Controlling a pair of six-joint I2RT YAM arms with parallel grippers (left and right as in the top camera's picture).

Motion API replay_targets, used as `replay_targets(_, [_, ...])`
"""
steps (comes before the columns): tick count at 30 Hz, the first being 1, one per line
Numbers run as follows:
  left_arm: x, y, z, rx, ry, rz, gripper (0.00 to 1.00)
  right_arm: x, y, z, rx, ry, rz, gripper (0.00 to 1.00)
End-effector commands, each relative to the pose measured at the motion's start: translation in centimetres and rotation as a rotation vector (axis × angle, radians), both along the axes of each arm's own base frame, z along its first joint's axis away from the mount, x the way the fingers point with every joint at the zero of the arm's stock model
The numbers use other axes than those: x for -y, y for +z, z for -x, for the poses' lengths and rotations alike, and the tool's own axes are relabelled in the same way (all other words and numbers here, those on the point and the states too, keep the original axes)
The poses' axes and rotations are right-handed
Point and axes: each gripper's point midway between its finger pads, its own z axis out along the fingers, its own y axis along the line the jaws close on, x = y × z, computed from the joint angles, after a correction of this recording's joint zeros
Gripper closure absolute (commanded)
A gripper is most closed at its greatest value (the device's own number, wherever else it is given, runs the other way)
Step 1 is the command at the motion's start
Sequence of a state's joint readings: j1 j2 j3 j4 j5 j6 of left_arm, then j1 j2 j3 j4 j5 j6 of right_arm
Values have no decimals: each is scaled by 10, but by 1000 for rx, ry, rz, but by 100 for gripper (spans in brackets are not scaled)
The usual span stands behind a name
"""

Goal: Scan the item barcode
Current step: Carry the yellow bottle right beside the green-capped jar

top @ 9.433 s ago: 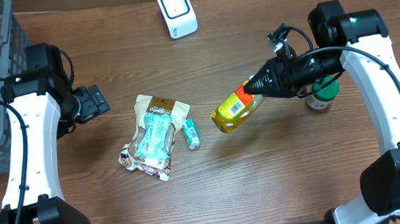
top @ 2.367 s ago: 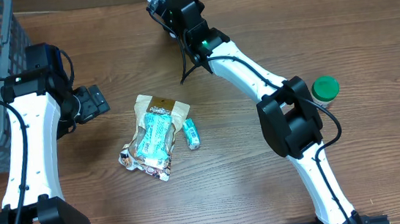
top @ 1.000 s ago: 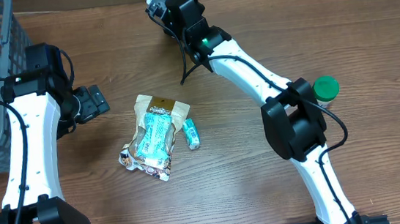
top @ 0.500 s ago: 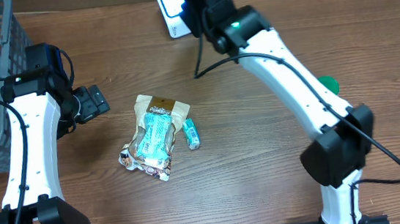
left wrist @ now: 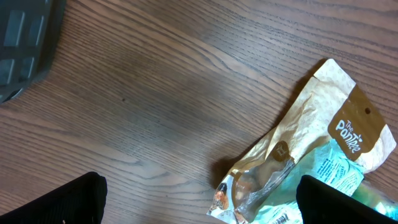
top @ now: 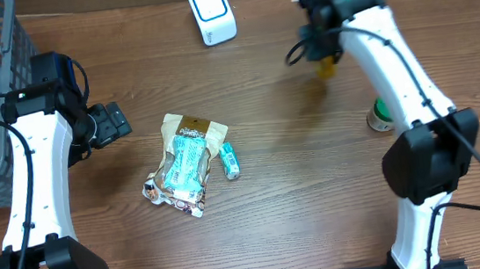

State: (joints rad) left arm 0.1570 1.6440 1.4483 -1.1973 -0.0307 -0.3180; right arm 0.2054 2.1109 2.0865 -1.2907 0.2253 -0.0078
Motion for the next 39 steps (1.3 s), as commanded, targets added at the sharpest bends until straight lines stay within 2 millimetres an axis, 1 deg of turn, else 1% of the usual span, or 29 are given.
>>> replay_targets(1, [0,0,-1,2,0,-3,0,43,5,-3,23,-199,-46,89])
replay_targets(3, [0,0,-1,2,0,-3,0,60,3,-2,12,-238,-79,89])
replay_targets(6, [0,0,-1,2,0,-3,1,80,1,0,-6,-285,-150,88])
replay_targets(9, [0,0,-1,2,0,-3,1,105,-1,7,-26,-341,-166,87])
replay_targets(13, [0,0,-1,2,0,-3,0,131,-3,16,-45,-402,-165,86])
replay_targets(19, [0,0,-1,2,0,-3,1,163,-3,23,-32,-538,-185,84])
replay_targets(23, [0,0,-1,2,0,-3,0,174,-3,27,-39,-567,-187,84])
replay_targets(27, [0,0,-1,2,0,-3,0,174,-5,34,-67,-573,-184,83])
replay_targets(29, [0,0,-1,2,0,-3,0,176,-5,34,-64,-576,-173,83])
replay_targets(34, [0,0,-1,2,0,-3,0,178,-5,36,-65,-588,-156,67])
replay_targets(39, [0,0,-1,2,0,-3,0,178,-5,39,-74,-607,-161,64])
